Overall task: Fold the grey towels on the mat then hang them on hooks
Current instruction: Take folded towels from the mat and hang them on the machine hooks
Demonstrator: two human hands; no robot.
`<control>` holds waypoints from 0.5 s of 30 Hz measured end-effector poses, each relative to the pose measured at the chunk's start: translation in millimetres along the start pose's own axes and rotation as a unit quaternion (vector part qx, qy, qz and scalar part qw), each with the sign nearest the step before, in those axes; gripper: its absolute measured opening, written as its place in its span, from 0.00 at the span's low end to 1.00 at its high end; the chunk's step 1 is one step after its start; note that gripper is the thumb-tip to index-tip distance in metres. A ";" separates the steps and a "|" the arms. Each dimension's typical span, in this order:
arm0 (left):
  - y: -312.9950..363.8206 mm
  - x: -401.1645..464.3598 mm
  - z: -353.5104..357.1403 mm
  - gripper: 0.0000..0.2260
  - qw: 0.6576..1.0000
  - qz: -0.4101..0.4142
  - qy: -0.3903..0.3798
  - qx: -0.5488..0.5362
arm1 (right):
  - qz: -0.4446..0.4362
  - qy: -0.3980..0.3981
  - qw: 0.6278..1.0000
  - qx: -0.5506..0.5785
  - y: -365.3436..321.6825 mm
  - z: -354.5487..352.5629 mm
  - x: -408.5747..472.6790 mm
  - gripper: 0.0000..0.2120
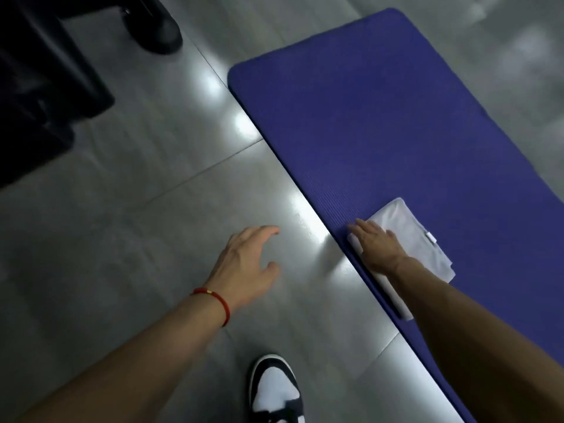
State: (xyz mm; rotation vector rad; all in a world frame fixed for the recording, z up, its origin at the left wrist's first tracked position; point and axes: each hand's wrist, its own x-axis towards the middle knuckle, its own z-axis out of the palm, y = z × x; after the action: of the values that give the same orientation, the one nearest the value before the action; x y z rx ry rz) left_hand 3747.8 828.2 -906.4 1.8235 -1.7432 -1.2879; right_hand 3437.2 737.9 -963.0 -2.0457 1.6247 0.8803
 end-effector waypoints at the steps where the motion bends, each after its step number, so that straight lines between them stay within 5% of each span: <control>1: -9.6 11.1 11.8 0.32 1.000 0.023 -0.004 0.013 | -0.013 0.010 1.000 -0.017 5.6 6.2 11.9 0.23; 10: -42.9 54.1 47.4 0.37 0.990 0.117 -0.004 0.077 | -0.092 0.098 0.982 -0.135 27.2 8.0 21.5 0.25; 15: -40.4 31.5 2.6 0.33 0.982 0.136 -0.031 0.131 | -0.181 0.124 0.974 -0.059 -6.2 -46.0 -7.4 0.02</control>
State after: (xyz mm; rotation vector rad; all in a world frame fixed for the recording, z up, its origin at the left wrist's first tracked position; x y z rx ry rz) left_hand 3767.0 809.0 -949.9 1.6100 -2.1950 -1.0580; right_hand 3453.1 715.3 -924.9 -2.5138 1.2700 0.6223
